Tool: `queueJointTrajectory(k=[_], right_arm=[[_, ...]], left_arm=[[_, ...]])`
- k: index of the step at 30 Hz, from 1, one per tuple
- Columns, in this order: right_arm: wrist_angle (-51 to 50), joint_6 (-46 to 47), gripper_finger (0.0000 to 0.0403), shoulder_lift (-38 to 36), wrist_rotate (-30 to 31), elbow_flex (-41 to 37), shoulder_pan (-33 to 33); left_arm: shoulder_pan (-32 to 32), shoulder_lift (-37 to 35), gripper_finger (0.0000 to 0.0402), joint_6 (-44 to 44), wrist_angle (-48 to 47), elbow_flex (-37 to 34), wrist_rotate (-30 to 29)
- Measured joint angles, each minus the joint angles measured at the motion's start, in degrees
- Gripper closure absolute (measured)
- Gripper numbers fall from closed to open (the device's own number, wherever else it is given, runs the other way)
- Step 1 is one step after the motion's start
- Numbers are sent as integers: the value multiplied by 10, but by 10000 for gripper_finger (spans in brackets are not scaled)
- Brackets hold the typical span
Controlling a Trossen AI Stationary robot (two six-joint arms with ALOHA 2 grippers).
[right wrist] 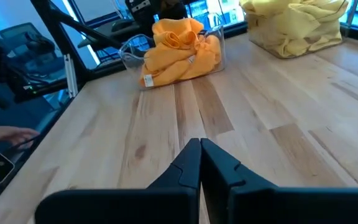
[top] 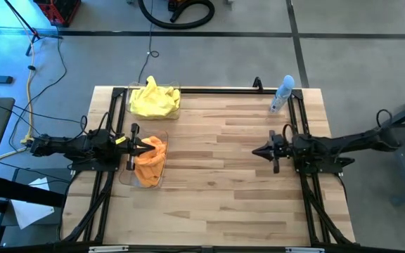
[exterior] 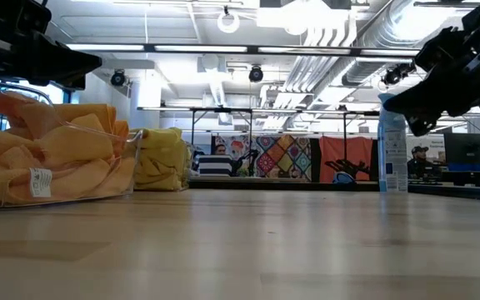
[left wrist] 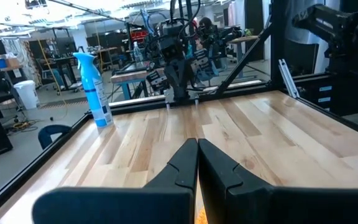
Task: Sort microfiber towel by color & place in baskets
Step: Return to Home Position
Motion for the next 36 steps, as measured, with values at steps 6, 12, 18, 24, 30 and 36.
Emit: queueJointTrajectory(k=[6,12,18,24,30,36], right_arm=[[-103,-7,403,-105,0,0,0],[-125,-47,403,-169,-27,0,0],[-126,-49,403,-183,-29,0,0],[-120,-24,403,-190,3,0,0],[-117,-50,403,-242,17,0,0],[-118,-30,403,-239,21,1,0]], left_arm=[[0,0,401,0,0,0,0],[0,0,401,0,0,0,0],[0,0,401,0,0,0,0],[0,0,401,0,0,0,0],[0,0,401,0,0,0,0],[0,0,401,0,-1,0,0]])
